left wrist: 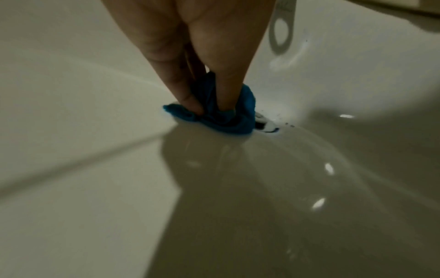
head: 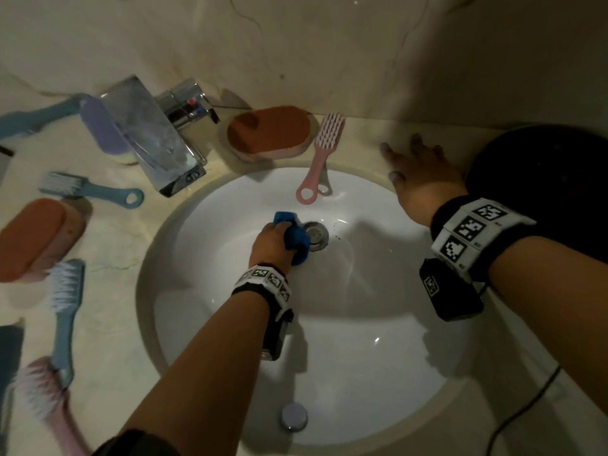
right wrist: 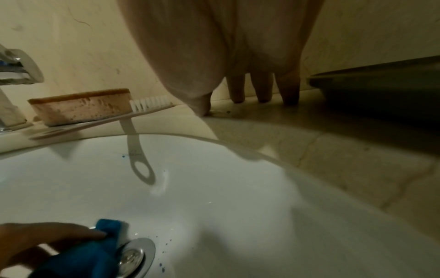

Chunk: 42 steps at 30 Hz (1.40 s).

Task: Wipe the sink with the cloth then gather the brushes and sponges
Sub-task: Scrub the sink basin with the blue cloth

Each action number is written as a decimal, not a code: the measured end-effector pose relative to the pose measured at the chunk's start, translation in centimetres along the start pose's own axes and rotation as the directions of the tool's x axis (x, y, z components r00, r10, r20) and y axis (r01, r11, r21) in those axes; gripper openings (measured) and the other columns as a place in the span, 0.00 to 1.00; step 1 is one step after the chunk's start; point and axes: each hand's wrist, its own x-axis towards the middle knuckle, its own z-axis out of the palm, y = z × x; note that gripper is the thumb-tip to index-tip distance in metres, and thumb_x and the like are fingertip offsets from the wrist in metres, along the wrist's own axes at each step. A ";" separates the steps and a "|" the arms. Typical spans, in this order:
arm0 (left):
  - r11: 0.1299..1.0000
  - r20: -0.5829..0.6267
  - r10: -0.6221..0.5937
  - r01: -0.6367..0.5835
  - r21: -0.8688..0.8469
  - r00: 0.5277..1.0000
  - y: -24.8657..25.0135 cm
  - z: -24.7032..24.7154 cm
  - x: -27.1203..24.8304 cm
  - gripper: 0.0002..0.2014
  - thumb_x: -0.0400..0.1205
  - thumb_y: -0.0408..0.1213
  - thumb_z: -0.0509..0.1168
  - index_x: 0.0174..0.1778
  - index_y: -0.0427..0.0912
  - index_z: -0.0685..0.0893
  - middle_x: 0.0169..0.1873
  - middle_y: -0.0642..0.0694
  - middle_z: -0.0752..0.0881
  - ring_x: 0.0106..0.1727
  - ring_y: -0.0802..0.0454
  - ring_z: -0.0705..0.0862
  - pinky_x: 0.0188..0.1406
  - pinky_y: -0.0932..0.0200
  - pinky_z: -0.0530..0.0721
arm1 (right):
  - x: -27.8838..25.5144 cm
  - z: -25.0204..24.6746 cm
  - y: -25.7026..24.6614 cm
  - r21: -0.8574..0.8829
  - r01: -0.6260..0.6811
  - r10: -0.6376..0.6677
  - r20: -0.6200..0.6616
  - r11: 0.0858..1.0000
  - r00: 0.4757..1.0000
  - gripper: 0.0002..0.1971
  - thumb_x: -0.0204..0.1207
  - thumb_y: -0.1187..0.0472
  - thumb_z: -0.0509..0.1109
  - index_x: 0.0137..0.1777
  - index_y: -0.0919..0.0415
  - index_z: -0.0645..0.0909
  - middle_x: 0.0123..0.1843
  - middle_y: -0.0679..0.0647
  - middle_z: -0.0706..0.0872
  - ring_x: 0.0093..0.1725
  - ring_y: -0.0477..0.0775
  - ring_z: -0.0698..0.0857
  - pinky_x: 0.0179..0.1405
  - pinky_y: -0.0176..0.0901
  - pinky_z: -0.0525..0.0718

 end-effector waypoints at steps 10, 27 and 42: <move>0.988 -0.024 0.001 -0.005 -0.154 1.000 1.7 -0.6 -0.5 0.22 0.77 0.41 0.70 0.69 0.45 0.79 0.66 0.40 0.73 0.67 0.43 0.76 0.68 0.62 0.69 | -0.6 -0.4 -0.2 0.010 -0.001 0.001 -0.004 1.000 1.000 0.27 0.86 0.53 0.48 0.81 0.37 0.44 0.85 0.58 0.44 0.81 0.70 0.51 0.77 0.69 0.60; 0.982 -0.099 0.072 -0.088 -0.165 0.992 3.3 -0.4 0.3 0.24 0.78 0.33 0.67 0.72 0.42 0.76 0.66 0.40 0.77 0.67 0.44 0.77 0.57 0.76 0.65 | -0.5 -0.2 -0.2 -0.009 0.021 -0.022 -0.010 1.000 1.000 0.26 0.86 0.52 0.47 0.81 0.38 0.44 0.85 0.60 0.45 0.82 0.71 0.52 0.77 0.69 0.59; 0.996 0.034 0.088 -0.088 -0.006 0.996 6.8 2.6 0.3 0.18 0.81 0.35 0.62 0.67 0.40 0.75 0.64 0.38 0.75 0.65 0.38 0.78 0.59 0.55 0.77 | -1.2 -1.0 -0.4 0.007 -0.017 0.017 0.016 1.000 1.000 0.26 0.86 0.52 0.47 0.81 0.37 0.43 0.85 0.56 0.44 0.82 0.70 0.50 0.77 0.69 0.60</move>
